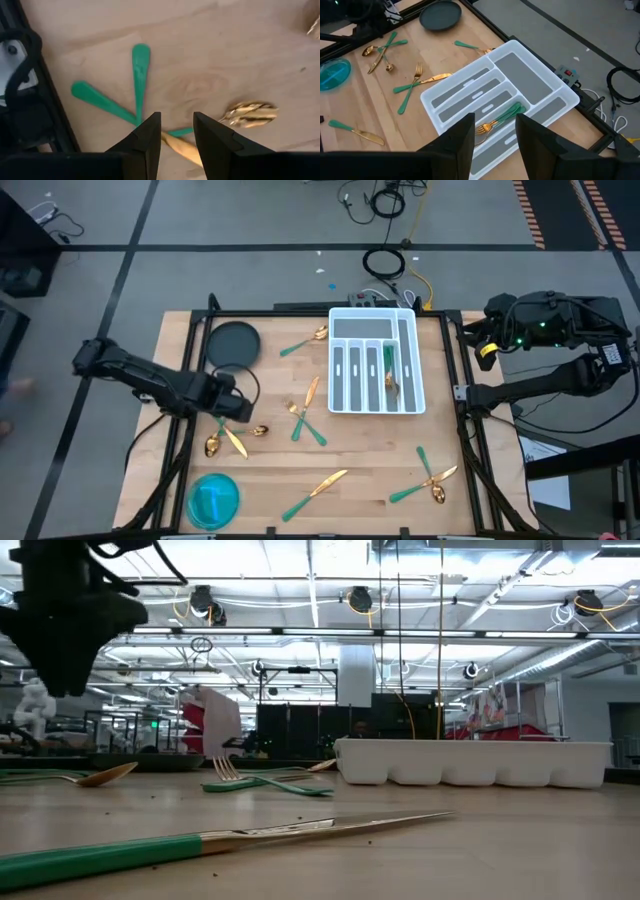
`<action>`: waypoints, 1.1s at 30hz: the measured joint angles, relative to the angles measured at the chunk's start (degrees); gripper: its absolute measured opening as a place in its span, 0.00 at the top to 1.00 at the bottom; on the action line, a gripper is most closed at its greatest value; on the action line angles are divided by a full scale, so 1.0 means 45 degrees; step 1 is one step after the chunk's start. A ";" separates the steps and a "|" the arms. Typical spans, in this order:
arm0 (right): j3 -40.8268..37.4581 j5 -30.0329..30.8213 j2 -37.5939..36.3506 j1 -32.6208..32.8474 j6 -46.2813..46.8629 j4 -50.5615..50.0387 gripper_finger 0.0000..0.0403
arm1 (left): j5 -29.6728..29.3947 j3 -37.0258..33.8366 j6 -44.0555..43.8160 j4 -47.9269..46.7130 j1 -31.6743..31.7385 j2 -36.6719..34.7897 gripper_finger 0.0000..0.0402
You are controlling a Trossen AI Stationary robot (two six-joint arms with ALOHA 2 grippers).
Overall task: Sort silverware
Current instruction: Put the green spoon into the silverware tray
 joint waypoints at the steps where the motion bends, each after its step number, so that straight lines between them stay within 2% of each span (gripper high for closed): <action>1: 0.0000 0.0000 0.0000 0.0000 0.0000 0.0003 0.67 | 0.0152 -0.0124 0.0002 0.0166 -0.0143 0.0050 0.69; 4: 0.0000 0.0000 0.0000 0.0002 0.0000 0.0001 0.67 | 0.0874 -0.0488 0.0000 0.1295 -0.0714 0.0063 0.69; 7: 0.0000 0.0000 0.0000 0.0000 0.0000 -0.0001 0.67 | 0.0960 -0.0566 -0.0024 0.1913 -0.1656 0.0068 0.69; 13: 0.0000 -0.0001 0.0000 0.0000 -0.0073 0.0002 0.67 | 0.0888 -0.0569 -0.1327 -0.0554 -0.3352 0.0063 0.69; 16: 0.0000 -0.0015 0.0000 0.0000 -0.0092 -0.0001 0.67 | 0.1037 -0.0575 -0.2042 -0.0680 -0.3927 -0.0034 0.69; 21: 0.0000 -0.0029 0.0016 0.0000 -0.0238 -0.0001 0.67 | 0.1059 -0.0840 -0.3337 -0.0128 -0.4359 -0.0014 0.69; 28: 0.0000 -0.0659 0.0087 0.0002 -0.0240 0.0002 0.67 | 0.1191 -0.2600 -0.4666 0.2621 -0.4432 0.0000 0.69; 33: -0.0005 -0.0699 0.0177 0.0001 -0.0135 0.0023 0.67 | 0.1547 -0.3007 -0.4698 0.2290 -0.4297 -0.0005 0.69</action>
